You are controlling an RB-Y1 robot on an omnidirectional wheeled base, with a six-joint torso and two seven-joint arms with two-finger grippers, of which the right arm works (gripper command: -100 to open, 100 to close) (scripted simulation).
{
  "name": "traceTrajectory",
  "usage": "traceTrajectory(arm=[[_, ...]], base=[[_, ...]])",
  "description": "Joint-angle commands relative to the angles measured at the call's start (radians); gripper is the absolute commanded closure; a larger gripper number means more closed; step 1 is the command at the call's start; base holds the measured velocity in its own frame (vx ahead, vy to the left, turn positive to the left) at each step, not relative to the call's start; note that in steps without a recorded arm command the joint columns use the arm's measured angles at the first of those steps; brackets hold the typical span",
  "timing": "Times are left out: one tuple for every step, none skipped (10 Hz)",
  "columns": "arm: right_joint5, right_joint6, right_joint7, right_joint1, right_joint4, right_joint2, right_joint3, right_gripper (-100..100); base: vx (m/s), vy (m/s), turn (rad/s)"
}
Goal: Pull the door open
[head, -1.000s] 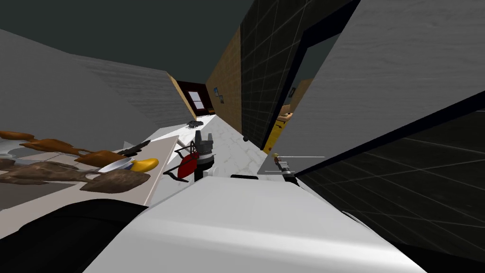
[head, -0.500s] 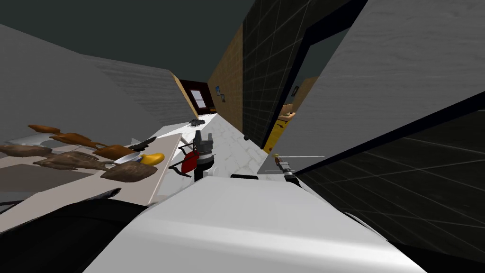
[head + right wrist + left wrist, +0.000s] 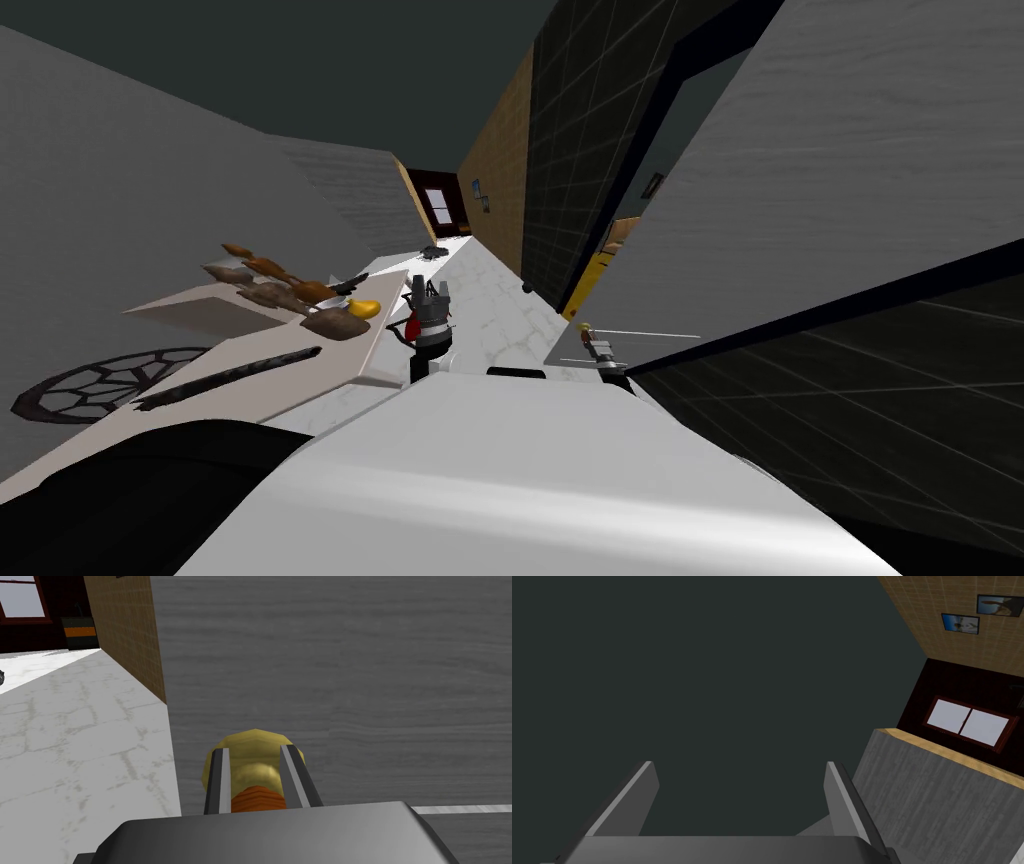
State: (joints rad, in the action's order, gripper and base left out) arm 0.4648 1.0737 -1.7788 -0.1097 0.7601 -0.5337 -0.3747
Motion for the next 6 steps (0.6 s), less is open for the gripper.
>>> traceTrajectory(arm=[[0.018, -0.021, 0.025, -0.014, 0.003, 0.016, -0.008, 100], [0.037, -0.032, 0.046, -0.021, 0.018, 0.021, -0.006, 100], [0.056, -0.043, 0.068, -0.029, 0.033, 0.028, -0.005, 100], [0.065, -0.049, 0.080, -0.033, 0.041, 0.031, -0.004, 100], [0.085, -0.061, 0.103, -0.041, 0.057, 0.037, -0.002, 100], [0.085, -0.061, 0.103, -0.041, 0.057, 0.037, -0.002, 100]], base=[[-0.188, -0.108, 0.249], [-0.174, -0.084, 0.278], [-0.210, -0.094, 0.247], [-0.187, -0.070, 0.230], [-0.162, -0.078, 0.251], [-0.105, -0.064, 0.108]])
